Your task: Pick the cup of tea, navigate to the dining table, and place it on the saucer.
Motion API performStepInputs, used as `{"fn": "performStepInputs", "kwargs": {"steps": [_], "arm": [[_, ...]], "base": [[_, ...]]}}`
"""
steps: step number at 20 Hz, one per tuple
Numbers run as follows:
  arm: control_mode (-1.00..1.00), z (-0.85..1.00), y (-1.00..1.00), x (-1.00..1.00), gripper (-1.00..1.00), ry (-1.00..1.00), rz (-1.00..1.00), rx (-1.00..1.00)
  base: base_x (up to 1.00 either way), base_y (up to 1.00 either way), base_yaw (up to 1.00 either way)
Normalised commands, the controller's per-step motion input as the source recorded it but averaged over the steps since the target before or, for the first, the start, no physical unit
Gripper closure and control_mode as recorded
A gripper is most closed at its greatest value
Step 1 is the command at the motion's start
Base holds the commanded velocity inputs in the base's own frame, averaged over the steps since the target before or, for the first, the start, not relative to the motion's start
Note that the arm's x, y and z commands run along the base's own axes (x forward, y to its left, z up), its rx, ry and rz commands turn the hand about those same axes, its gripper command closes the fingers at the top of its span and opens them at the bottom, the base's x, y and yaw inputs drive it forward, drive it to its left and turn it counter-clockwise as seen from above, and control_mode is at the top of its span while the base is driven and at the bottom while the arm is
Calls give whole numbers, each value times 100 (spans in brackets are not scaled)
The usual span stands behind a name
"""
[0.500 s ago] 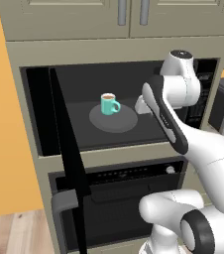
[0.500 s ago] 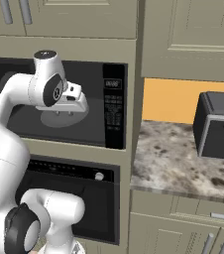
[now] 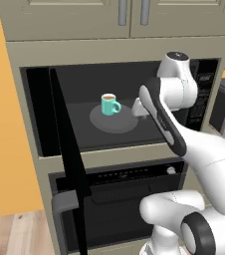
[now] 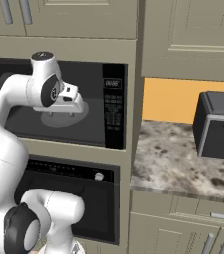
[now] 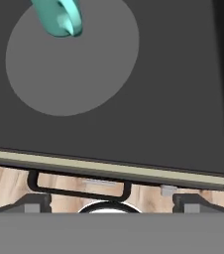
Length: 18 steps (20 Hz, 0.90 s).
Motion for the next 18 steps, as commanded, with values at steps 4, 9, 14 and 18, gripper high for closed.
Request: {"fn": "performStepInputs", "kwargs": {"steps": [4, 9, 14, 18], "arm": [[-100, -1, 29, -3, -100, 0, -11, 0], [-100, 5, 0, -24, -100, -19, -5, 3], [-100, 0, 0, -1, -100, -32, 0, 11], [-100, 0, 12, 6, -100, -20, 2, 7]], "base": [[0, 0, 0], [0, 0, 0], [0, 0, 0], [0, 0, 0]]}}
